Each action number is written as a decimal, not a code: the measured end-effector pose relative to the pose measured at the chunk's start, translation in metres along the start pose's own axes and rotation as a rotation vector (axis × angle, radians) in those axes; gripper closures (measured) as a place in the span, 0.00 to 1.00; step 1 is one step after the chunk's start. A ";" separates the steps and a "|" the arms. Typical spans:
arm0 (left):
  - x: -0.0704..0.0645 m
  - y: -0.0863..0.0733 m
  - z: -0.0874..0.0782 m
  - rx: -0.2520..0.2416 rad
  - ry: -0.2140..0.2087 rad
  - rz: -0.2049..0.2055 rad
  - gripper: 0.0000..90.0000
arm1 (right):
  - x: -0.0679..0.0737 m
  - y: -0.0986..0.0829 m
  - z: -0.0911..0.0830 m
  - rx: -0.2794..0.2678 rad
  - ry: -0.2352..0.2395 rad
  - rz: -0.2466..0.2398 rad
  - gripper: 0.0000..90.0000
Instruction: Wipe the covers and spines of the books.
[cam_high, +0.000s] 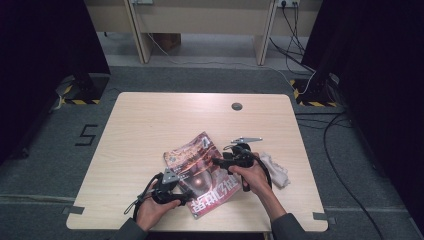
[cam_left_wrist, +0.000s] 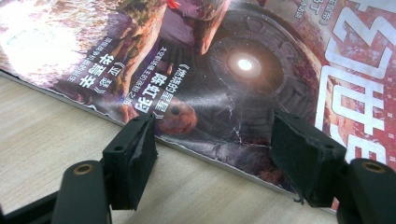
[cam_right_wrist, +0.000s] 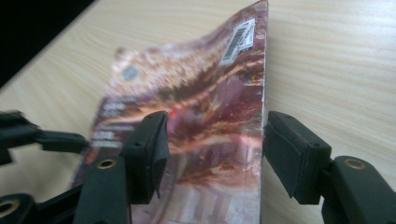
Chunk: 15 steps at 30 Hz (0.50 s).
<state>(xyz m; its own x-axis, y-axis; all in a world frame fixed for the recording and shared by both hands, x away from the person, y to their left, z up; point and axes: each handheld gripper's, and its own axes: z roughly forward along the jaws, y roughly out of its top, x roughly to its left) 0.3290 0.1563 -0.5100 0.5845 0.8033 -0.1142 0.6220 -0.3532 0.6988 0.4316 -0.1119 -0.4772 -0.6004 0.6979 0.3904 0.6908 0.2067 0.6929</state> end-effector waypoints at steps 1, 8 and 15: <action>0.000 0.000 0.000 0.000 0.000 -0.001 0.34 | 0.001 0.000 -0.001 -0.002 0.015 0.007 0.51; -0.002 0.000 0.000 -0.007 0.008 0.000 0.34 | 0.003 0.001 -0.005 0.051 0.016 -0.018 0.56; -0.002 -0.001 0.000 -0.008 0.011 0.005 0.34 | 0.019 -0.005 0.006 0.190 0.067 -0.124 0.72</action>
<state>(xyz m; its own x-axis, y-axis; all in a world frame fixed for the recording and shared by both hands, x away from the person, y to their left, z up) 0.3271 0.1551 -0.5102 0.5818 0.8068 -0.1027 0.6147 -0.3535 0.7051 0.4192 -0.0960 -0.4769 -0.7062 0.6134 0.3534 0.6699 0.4176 0.6139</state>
